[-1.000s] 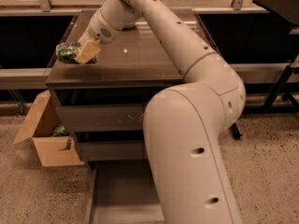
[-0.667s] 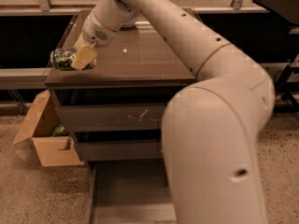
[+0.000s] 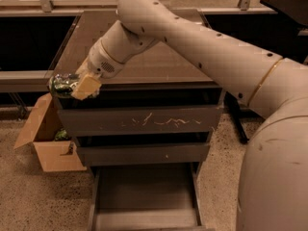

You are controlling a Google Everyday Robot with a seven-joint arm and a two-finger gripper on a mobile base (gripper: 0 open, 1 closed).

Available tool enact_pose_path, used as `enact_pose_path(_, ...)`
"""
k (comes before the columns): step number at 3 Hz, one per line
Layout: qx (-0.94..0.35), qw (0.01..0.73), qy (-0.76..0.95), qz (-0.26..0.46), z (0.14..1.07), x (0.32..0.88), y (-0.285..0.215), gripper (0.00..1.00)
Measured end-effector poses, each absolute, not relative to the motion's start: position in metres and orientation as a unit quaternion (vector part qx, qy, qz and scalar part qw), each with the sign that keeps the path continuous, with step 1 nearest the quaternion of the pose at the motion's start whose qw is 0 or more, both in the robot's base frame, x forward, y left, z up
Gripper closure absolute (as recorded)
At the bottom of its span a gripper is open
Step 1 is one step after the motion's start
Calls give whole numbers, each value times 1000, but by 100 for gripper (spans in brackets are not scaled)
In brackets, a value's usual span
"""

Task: Place green can into bottom drawer

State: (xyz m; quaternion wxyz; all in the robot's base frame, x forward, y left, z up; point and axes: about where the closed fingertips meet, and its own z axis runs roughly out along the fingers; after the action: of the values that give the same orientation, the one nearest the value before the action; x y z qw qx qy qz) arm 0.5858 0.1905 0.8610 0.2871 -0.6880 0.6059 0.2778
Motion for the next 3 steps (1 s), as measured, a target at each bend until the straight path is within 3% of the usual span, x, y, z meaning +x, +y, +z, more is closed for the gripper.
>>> enact_pose_path(1,-695,283,604,269,865,584,192,100)
enact_pose_path(3,-711,256,610,237,850,524,181,100)
